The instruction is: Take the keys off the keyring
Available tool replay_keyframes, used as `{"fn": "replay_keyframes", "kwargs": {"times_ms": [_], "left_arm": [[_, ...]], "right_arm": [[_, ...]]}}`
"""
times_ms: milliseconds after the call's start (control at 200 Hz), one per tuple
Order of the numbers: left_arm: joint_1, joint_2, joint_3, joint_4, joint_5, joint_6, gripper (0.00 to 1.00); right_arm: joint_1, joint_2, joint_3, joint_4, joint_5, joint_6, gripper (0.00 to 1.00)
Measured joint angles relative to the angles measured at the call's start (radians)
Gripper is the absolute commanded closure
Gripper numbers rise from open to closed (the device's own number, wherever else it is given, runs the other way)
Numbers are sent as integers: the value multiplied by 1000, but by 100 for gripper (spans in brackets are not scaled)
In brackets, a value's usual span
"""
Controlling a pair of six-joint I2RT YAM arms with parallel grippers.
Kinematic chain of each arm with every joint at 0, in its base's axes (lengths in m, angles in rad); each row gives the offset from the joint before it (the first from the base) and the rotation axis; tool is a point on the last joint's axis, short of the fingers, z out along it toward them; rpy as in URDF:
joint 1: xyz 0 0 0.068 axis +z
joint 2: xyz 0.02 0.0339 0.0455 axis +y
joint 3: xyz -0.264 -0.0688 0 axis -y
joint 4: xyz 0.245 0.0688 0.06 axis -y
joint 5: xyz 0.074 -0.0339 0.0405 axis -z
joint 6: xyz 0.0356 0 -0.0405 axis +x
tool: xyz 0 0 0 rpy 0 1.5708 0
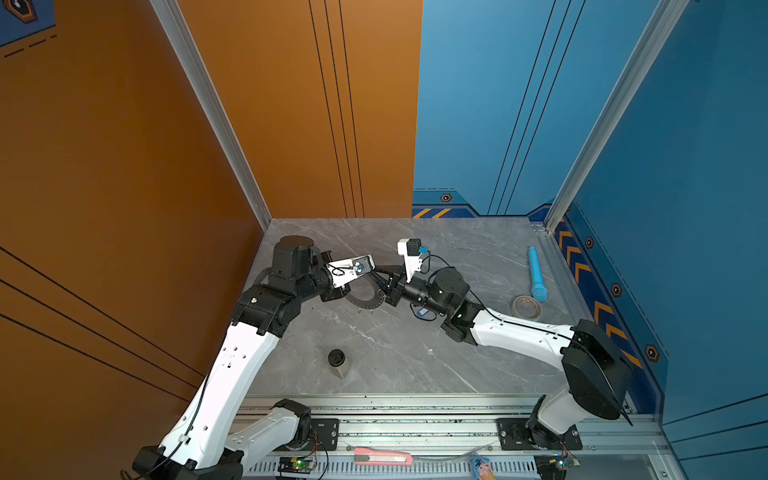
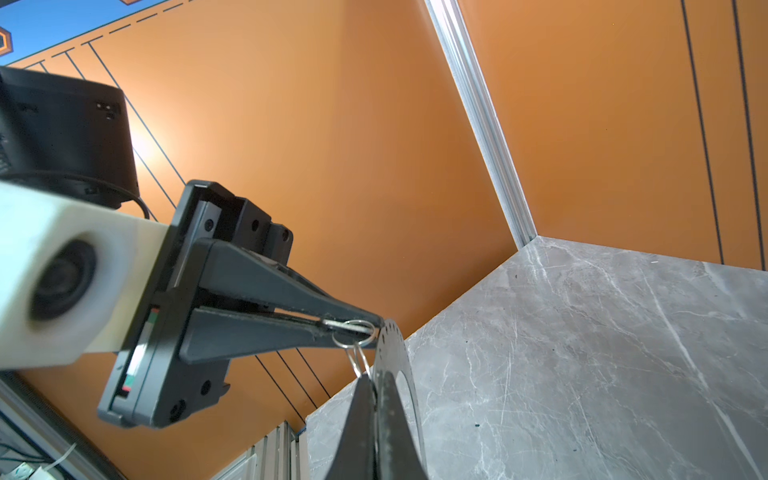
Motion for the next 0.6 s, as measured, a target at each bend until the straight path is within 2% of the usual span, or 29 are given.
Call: {"fn": "replay_keyframes", "kwargs": {"times_ms": [95, 140, 601], "left_arm": [[0, 0, 0, 6, 3, -10, 100], [1, 0, 0, 5, 9, -18, 100], [10, 2, 2, -28, 120, -69, 100]], "right_arm": [[5, 0, 0, 2, 9, -10, 100], [7, 0, 0, 0, 10, -26, 96], [33, -13, 37, -146, -21, -303, 80]]}}
